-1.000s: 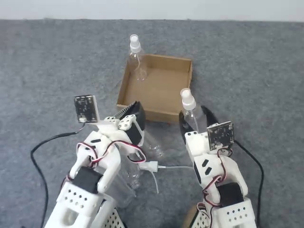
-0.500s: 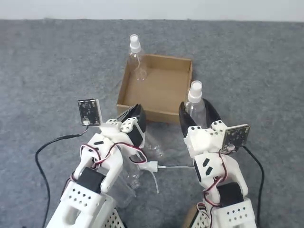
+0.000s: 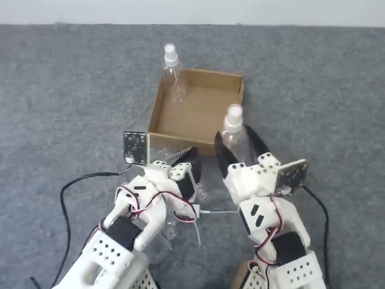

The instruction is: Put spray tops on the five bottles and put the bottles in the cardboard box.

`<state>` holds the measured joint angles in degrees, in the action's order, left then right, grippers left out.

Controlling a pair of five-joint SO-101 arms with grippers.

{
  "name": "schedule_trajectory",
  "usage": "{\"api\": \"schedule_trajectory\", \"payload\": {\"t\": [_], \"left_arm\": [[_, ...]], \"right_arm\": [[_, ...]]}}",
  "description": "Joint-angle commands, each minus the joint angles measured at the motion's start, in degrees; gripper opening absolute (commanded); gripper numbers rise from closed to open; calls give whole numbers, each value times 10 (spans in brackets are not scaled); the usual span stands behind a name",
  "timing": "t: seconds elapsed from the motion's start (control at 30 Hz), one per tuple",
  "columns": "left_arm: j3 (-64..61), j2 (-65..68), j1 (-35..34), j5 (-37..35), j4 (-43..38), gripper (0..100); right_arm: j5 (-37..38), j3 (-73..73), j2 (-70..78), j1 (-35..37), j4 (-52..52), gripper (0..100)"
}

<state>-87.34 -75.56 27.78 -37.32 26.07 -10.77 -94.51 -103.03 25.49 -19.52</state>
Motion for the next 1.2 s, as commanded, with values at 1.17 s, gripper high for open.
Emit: {"api": "schedule_trajectory", "payload": {"t": [1.17], "left_arm": [[11,-12,10,-1,-20,11]], "right_arm": [[-23,282,494,71,292,6]]}}
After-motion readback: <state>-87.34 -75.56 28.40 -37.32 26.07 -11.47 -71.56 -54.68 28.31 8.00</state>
